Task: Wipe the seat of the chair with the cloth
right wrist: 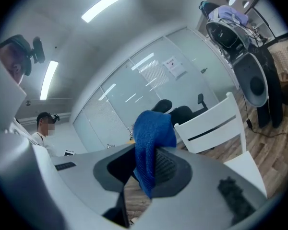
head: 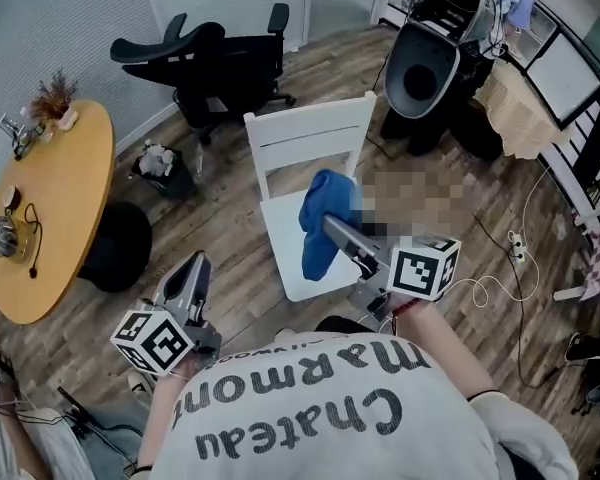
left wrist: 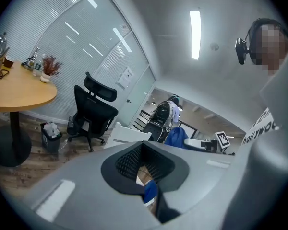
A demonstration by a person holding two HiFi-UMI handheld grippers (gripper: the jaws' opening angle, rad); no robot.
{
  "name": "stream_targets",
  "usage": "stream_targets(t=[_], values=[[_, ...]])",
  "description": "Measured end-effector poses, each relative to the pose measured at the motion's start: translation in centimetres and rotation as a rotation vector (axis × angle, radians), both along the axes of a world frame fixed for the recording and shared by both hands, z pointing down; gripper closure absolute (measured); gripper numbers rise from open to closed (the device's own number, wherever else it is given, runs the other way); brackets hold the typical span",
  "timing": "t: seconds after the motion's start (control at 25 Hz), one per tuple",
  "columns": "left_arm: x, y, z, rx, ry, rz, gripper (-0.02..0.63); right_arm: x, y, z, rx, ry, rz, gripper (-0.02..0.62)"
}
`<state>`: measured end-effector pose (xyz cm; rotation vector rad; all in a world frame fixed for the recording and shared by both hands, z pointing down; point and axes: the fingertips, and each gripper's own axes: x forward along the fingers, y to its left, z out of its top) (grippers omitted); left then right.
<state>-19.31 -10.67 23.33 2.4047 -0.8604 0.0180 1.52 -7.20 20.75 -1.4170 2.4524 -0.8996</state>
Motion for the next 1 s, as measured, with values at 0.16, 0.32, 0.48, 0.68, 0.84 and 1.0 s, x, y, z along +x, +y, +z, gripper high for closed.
stream_targets(t=[0.16, 0.32, 0.48, 0.68, 0.84, 1.0], values=[[0.2, -0.5, 0.8, -0.045, 0.013, -0.032, 0.598, 0.2, -3.4, 1.1, -0.03, 0.022, -0.022, 0.505], [0.9, -0.4, 2.0, -0.1, 0.003, -0.093, 0.598, 0.4, -6.7, 2.8, -0.038, 0.055, -0.084, 0.505], [1.4, -1.8, 2.9, -0.109, -0.029, -0.129, 0.598, 1.0, -10.7, 4.1, -0.037, 0.049, -0.102, 0.505], [2.2, -3.0, 5.2, -0.163, -0.087, -0.237, 0.598, 0.7, -14.3, 7.4, -0.062, 0.115, -0.194, 0.505], [4.4, -5.3, 8.4, -0.095, -0.185, -0.253, 0.598, 0.6, -17.2, 11.8, -0.075, 0.164, -0.28, 0.505], [6.4, -6.8, 11.4, -0.205, -0.126, -0.324, 0.598, 0.1, -19.8, 16.3, -0.088, 0.181, -0.375, 0.505]])
